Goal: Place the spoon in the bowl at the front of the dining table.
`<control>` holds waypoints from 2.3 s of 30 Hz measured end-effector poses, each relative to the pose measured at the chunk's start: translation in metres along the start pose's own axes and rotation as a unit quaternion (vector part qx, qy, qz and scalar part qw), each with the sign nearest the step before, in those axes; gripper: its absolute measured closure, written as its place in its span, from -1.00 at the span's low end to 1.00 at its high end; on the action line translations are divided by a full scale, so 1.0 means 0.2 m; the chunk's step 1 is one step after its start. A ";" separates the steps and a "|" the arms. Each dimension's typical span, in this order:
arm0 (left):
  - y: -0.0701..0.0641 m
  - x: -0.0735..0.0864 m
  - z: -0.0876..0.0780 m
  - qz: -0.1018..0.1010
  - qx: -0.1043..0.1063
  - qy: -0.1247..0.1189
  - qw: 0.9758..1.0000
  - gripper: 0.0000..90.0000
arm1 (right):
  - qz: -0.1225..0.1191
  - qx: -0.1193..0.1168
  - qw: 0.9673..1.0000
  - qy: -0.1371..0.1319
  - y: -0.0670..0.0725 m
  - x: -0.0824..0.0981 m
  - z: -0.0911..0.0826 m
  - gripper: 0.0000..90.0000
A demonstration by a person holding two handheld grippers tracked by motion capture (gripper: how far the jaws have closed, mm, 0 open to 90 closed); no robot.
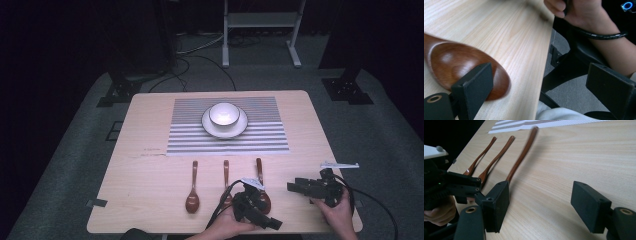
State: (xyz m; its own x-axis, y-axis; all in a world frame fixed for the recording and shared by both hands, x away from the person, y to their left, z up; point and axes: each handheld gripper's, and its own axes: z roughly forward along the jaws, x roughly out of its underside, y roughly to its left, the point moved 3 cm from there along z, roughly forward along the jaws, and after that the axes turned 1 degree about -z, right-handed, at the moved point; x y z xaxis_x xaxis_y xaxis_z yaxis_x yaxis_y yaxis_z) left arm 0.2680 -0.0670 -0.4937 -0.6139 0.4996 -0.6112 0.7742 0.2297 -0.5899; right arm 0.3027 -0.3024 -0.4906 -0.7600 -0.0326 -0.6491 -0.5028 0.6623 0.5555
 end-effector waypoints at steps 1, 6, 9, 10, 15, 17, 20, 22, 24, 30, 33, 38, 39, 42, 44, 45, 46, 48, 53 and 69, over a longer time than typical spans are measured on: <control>0.01 0.00 0.00 -0.005 0.003 -0.002 1.000 -0.86 | -0.001 0.000 1.000 -0.001 0.00 0.00 0.00 -0.33; 0.02 0.00 -0.01 -0.013 0.006 -0.004 1.000 -0.86 | 0.009 -0.007 1.000 0.000 -0.01 -0.02 -0.01 -0.36; 0.02 0.00 -0.02 -0.012 0.006 -0.004 1.000 -0.86 | 0.012 -0.006 1.000 0.007 -0.01 -0.04 -0.01 -0.37; 0.02 0.00 -0.02 -0.010 0.005 -0.004 1.000 -0.86 | 0.010 -0.009 1.000 0.007 0.00 -0.05 -0.01 -0.38; 0.02 0.00 -0.01 -0.008 0.001 -0.004 1.000 -0.86 | 0.003 -0.014 1.000 0.010 0.02 -0.09 -0.01 -0.41; 0.02 0.00 -0.01 -0.006 0.000 -0.003 1.000 -0.86 | -0.004 -0.008 1.000 0.019 0.04 -0.13 -0.02 -0.41; 0.02 0.00 -0.01 -0.006 0.000 -0.003 1.000 -0.86 | -0.008 -0.008 1.000 0.023 0.05 -0.16 -0.03 -0.42; 0.02 0.00 -0.01 -0.004 -0.001 -0.003 1.000 -0.86 | -0.009 -0.006 1.000 0.026 0.05 -0.18 -0.03 -0.42; 0.02 0.00 -0.01 -0.003 -0.002 -0.002 1.000 -0.86 | -0.007 -0.006 1.000 0.029 0.05 -0.19 -0.02 -0.42; 0.02 0.00 -0.01 -0.004 0.001 -0.004 1.000 -0.86 | -0.009 -0.004 0.999 0.050 0.05 -0.25 0.03 -0.42; 0.02 0.00 -0.01 -0.002 -0.001 -0.003 1.000 -0.86 | -0.012 -0.002 0.998 0.059 0.05 -0.27 0.06 -0.42; 0.02 0.00 -0.01 -0.003 0.000 -0.004 1.000 -0.86 | -0.019 0.001 0.997 0.074 0.07 -0.30 0.11 -0.42; 0.02 0.00 -0.01 -0.003 0.000 -0.004 1.000 -0.86 | -0.021 0.002 0.997 0.076 0.07 -0.31 0.12 -0.42; 0.02 0.00 -0.01 -0.003 0.001 -0.004 1.000 -0.86 | -0.026 0.010 0.996 0.083 0.07 -0.32 0.16 -0.41; 0.02 0.00 -0.01 -0.002 0.000 -0.004 1.000 -0.86 | -0.024 0.011 0.996 0.086 0.06 -0.33 0.18 -0.41; 0.02 0.00 -0.01 -0.001 0.000 -0.003 1.000 -0.86 | -0.025 0.012 0.996 0.089 0.06 -0.34 0.19 -0.41; 0.02 0.00 -0.01 -0.002 0.000 -0.003 1.000 -0.86 | -0.024 0.014 0.995 0.091 0.06 -0.34 0.20 -0.41; 0.02 0.00 -0.01 -0.002 0.000 -0.004 1.000 -0.86 | -0.027 0.019 0.995 0.096 0.06 -0.35 0.22 -0.41; 0.02 0.00 -0.01 -0.001 0.000 -0.003 1.000 -0.86 | -0.024 0.028 0.993 0.108 0.04 -0.36 0.27 -0.40; 0.02 0.00 -0.01 0.000 -0.001 -0.004 1.000 -0.86 | -0.051 0.057 0.988 0.137 0.07 -0.40 0.40 -0.07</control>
State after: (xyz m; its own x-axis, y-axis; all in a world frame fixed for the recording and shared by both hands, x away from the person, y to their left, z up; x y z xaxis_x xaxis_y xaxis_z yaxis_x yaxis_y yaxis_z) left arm 0.2709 -0.0652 -0.4947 -0.6157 0.4932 -0.6146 0.7739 0.2313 -0.5896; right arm 0.3888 -0.2307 -0.4726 -0.7989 -0.2945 -0.5245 -0.5447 0.7241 0.4231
